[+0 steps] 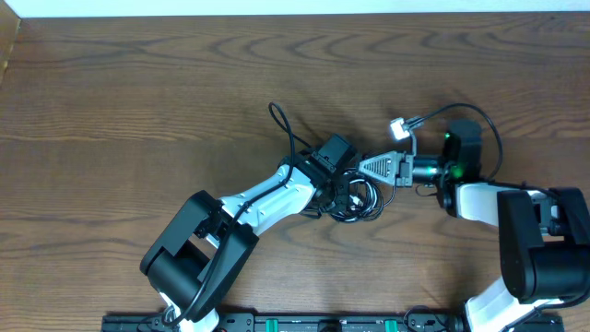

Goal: Untangle cables

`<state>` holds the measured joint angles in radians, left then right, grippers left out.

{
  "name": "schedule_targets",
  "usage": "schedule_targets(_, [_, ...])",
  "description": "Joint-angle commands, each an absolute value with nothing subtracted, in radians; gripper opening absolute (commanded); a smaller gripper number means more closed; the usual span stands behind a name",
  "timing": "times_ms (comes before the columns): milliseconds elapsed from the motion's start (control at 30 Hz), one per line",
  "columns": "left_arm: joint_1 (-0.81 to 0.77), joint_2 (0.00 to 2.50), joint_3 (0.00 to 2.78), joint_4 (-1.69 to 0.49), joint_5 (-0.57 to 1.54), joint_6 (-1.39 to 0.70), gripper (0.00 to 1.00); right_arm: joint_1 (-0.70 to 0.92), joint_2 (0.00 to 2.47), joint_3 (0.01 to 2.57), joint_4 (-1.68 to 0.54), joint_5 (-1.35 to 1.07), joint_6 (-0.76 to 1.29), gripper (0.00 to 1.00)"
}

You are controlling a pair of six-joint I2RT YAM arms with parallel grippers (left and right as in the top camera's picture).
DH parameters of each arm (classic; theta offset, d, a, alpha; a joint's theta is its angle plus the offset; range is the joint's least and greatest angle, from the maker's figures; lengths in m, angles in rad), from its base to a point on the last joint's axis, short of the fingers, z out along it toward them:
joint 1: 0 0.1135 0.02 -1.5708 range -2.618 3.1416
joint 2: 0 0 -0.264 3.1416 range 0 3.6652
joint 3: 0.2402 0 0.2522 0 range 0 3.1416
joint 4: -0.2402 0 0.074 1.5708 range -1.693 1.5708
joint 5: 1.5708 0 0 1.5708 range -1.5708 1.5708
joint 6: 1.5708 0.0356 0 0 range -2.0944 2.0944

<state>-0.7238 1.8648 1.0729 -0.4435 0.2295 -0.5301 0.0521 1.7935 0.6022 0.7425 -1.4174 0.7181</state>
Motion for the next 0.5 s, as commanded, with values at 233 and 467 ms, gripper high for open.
schedule_targets(233, [-0.718,1.925,0.999,-0.503,0.020,-0.687,0.08,-0.010,1.778,0.624,1.031,-1.561,1.004,0.01])
schedule_targets(467, [-0.718,1.925,0.999,-0.506,-0.010,-0.720,0.08,-0.050,1.764,0.626,1.558,-1.528,1.469,0.01])
